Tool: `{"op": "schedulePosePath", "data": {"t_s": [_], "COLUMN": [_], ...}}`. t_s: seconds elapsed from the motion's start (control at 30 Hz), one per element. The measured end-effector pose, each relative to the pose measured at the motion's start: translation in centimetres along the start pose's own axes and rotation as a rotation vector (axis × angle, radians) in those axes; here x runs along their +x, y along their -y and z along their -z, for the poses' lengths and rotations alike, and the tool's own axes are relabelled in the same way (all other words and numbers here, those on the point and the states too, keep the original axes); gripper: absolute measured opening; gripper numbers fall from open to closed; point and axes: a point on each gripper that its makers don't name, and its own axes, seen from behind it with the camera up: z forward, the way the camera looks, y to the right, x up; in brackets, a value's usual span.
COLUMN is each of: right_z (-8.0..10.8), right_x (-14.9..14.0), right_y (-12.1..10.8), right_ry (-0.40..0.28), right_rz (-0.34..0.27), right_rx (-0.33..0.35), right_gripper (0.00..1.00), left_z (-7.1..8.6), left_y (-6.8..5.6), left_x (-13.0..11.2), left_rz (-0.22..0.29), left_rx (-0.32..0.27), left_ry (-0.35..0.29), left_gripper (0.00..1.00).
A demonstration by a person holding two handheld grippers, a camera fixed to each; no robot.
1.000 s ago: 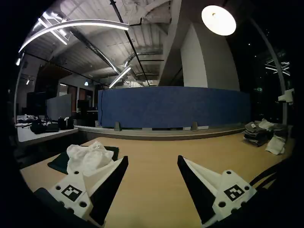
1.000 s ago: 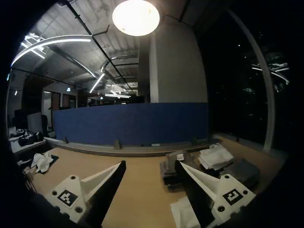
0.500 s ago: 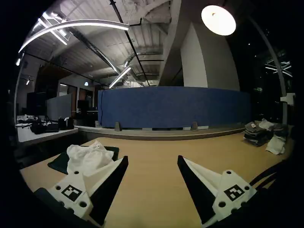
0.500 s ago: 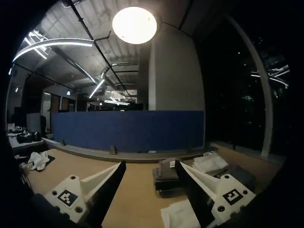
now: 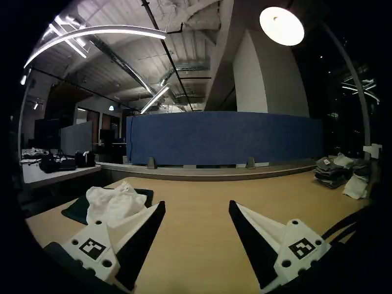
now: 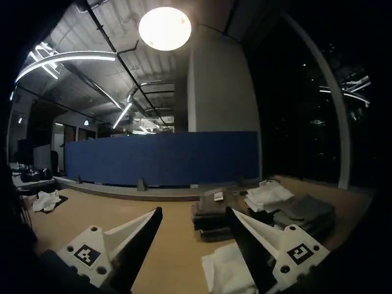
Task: Fold towel
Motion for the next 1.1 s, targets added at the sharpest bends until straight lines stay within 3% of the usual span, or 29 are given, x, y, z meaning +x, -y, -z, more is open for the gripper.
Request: {"op": "schedulePosePath", "data": {"t_s": [0.37, 0.77, 1.1], "right_z": [-0.1, -0.1, 0.1], "right_x": [-3.3, -4.1, -5.3], "right_y": [0.6, 0.8, 1.5], "right_ry": [0.008, -0.005, 0.035], "right_rz": [0.013, 0.04, 0.044], "right_rx": [0.03, 0.011, 0.023], "right_gripper": [1.0, 1.0, 1.0], "left_z": [0.0, -0.1, 0.0], "left_y": [0.1, 0.1, 0.1], "left_x": [0.0, -0.1, -0.1], "left_rz": [0.0, 0.0, 0.0], "left_rx": [0.0, 0.0, 0.0], "left_ry": [0.0, 0.0, 0.0], "left_gripper": [0.96, 0.96, 0.96]}}
